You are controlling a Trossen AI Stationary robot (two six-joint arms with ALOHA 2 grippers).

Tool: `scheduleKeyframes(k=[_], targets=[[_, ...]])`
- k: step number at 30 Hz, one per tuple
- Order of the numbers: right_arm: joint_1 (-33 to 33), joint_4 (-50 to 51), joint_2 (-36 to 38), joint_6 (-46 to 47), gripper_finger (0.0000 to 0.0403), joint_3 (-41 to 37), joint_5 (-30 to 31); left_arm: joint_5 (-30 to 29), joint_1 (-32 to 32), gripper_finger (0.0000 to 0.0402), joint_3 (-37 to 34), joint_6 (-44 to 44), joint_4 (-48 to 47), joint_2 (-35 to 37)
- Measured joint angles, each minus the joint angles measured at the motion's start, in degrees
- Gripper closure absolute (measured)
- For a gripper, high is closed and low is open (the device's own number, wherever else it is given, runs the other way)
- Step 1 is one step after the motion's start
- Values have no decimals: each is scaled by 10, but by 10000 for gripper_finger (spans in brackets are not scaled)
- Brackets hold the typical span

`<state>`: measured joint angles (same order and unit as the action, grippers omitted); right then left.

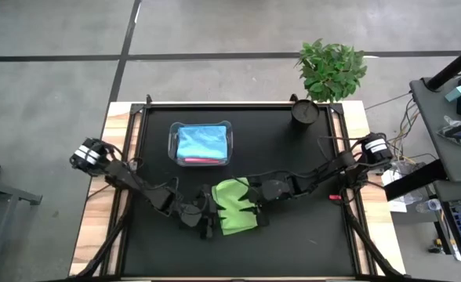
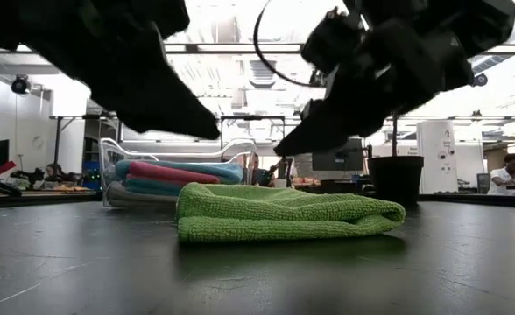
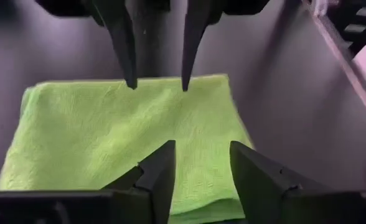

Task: Fold microfiber towels
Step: Fold the green microfiber cloth

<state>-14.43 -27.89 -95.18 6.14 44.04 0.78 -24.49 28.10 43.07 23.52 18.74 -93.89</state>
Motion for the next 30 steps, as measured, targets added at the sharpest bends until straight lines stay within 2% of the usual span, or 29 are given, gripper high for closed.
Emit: scheduleKeyframes(k=[3, 9, 12, 17, 30], targets=[[-6, -11, -14, 0, 236, -6, 23, 0, -3, 282, 8, -3, 21, -31], [-15, -67, -55, 6, 247, -13, 25, 1, -3, 331, 20, 1, 43, -87], [-17, -97, -67, 8, 289, -16, 29, 12, 0, 355, 31, 13, 84, -117], [-20, -117, -75, 0, 381, -18, 29, 43, 8, 391, 45, 30, 89, -150], [-57, -121, -76, -12, 394, -48, 103, 64, 39, 399, 60, 61, 75, -169]])
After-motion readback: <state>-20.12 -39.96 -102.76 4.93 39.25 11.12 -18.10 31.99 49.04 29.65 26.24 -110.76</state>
